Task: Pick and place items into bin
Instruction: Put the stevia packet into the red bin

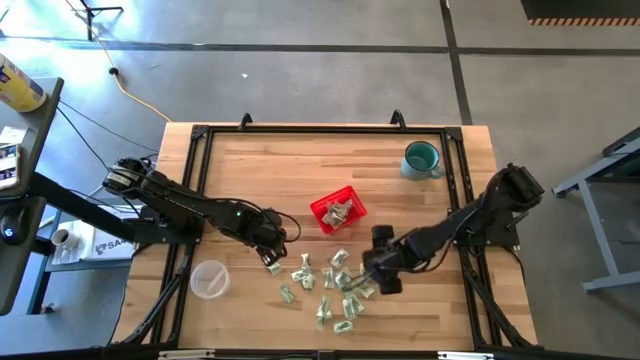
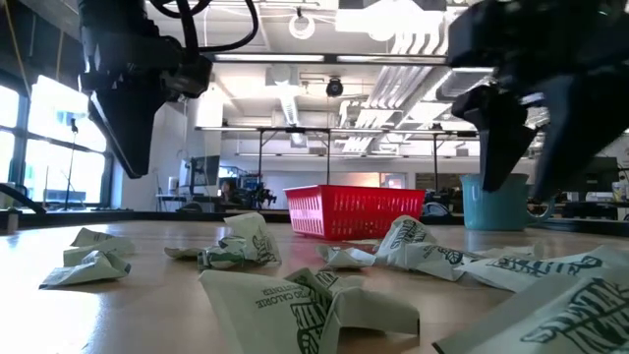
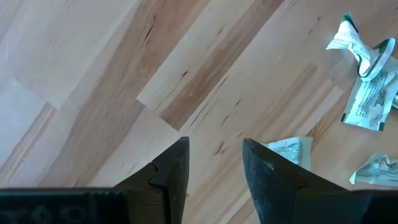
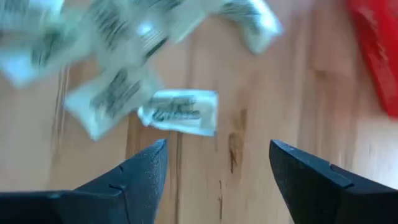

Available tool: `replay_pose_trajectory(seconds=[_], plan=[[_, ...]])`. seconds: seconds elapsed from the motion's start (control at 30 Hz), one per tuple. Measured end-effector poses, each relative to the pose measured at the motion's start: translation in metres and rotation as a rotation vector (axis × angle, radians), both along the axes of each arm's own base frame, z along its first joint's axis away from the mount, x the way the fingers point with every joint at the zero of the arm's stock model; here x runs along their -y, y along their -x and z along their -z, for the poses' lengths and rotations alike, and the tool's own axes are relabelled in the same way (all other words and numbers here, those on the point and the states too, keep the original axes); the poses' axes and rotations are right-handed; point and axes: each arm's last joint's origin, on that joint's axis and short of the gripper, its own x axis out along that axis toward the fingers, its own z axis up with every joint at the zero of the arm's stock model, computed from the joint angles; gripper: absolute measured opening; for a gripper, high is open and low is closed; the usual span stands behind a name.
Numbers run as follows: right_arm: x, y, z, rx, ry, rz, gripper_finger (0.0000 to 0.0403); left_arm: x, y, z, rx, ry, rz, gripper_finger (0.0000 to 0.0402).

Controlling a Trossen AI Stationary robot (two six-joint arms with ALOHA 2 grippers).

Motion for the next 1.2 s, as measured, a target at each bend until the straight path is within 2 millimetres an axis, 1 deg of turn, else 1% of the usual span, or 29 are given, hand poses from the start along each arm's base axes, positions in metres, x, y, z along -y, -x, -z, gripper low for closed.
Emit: replay_pose_trajectory(seconds=[0.1,0.23,0.33,0.53,0.7,0.83,0.93,1.1,1.2], plan=[[-0.005,-0.002,0.007,-0.016,0.05,-0.172,0.0271,0.0,0.0,0.0,-0.001,-0.001,0.005,0.0184],[-0.006,-0.014,0.013,0.016,0.013,-0.345,0.0271,0.0,0.0,0.0,-0.001,0.003,-0.003,0.0184],[-0.006,-0.02,0.02,0.021,0.012,-0.438,0.0271,0.0,0.0,0.0,0.001,0.008,-0.023,0.0184],[-0.003,-0.023,0.037,-0.045,0.03,-0.473,0.0271,0.0,0.0,0.0,0.002,0.014,-0.047,0.0184],[-0.001,-0.026,0.042,-0.051,0.041,-0.481,0.0256,0.0,0.0,0.0,0.003,0.014,-0.05,0.0184],[0.007,-0.028,0.043,-0.064,0.012,-0.465,0.0225,0.0,0.0,0.0,0.004,0.01,-0.051,0.0184],[0.015,-0.031,0.044,-0.074,-0.025,-0.443,0.0187,0.0,0.0,0.0,0.004,0.009,-0.051,0.0184],[0.027,-0.036,0.044,-0.073,-0.058,-0.342,0.0105,0.0,0.0,0.0,0.005,0.007,-0.055,0.0184],[0.032,-0.038,0.044,-0.079,-0.088,-0.277,0.0049,0.0,0.0,0.0,0.005,0.007,-0.056,0.0184]])
